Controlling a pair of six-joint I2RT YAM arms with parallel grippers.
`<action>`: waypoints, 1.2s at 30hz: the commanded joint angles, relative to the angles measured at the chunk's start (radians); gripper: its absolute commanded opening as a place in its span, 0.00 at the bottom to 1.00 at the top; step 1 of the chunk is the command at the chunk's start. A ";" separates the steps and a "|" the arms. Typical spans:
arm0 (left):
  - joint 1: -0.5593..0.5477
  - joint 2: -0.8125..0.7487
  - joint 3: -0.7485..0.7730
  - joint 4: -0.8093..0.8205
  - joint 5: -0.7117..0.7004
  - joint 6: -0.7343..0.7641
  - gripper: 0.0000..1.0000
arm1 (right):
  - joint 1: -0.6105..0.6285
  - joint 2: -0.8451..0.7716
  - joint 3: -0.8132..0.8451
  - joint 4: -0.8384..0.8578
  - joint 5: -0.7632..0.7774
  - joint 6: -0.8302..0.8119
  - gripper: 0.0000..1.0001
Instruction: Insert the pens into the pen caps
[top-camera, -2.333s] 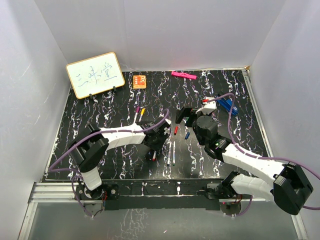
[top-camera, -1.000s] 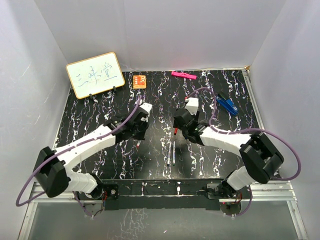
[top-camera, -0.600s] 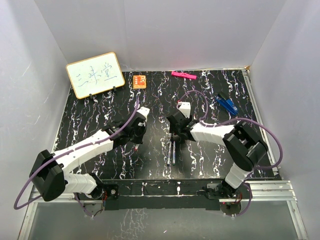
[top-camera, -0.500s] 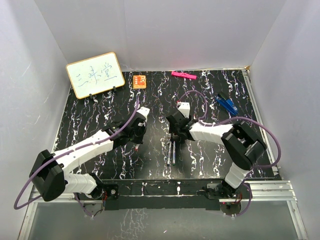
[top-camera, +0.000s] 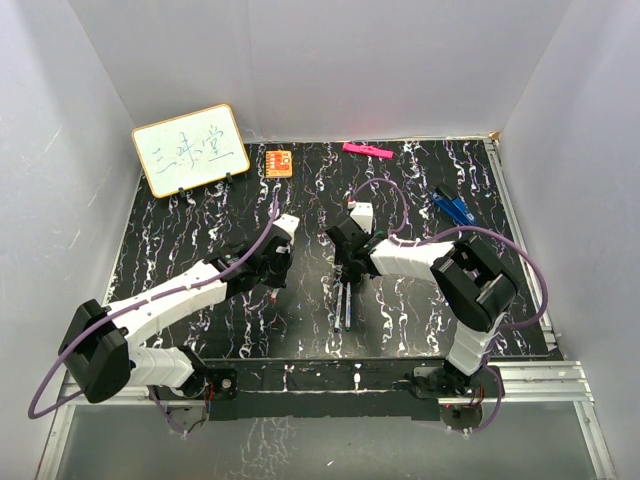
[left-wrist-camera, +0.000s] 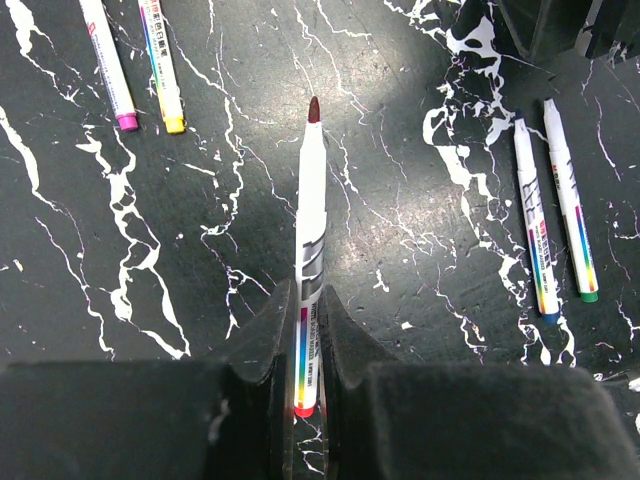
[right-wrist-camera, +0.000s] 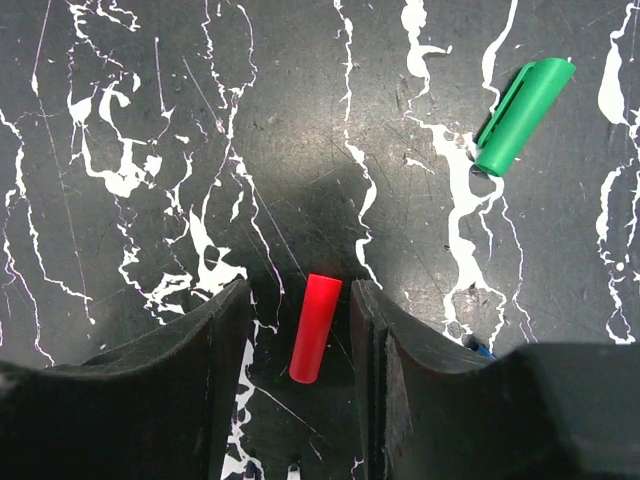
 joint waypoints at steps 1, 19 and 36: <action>0.009 -0.013 0.006 0.010 -0.016 0.001 0.00 | 0.008 0.004 0.020 -0.059 -0.003 0.034 0.42; 0.010 -0.019 0.009 0.016 -0.024 -0.002 0.00 | 0.070 0.056 0.032 -0.169 0.004 0.076 0.23; 0.011 0.010 0.005 0.047 0.027 -0.008 0.00 | 0.056 -0.014 0.075 -0.093 0.052 -0.013 0.00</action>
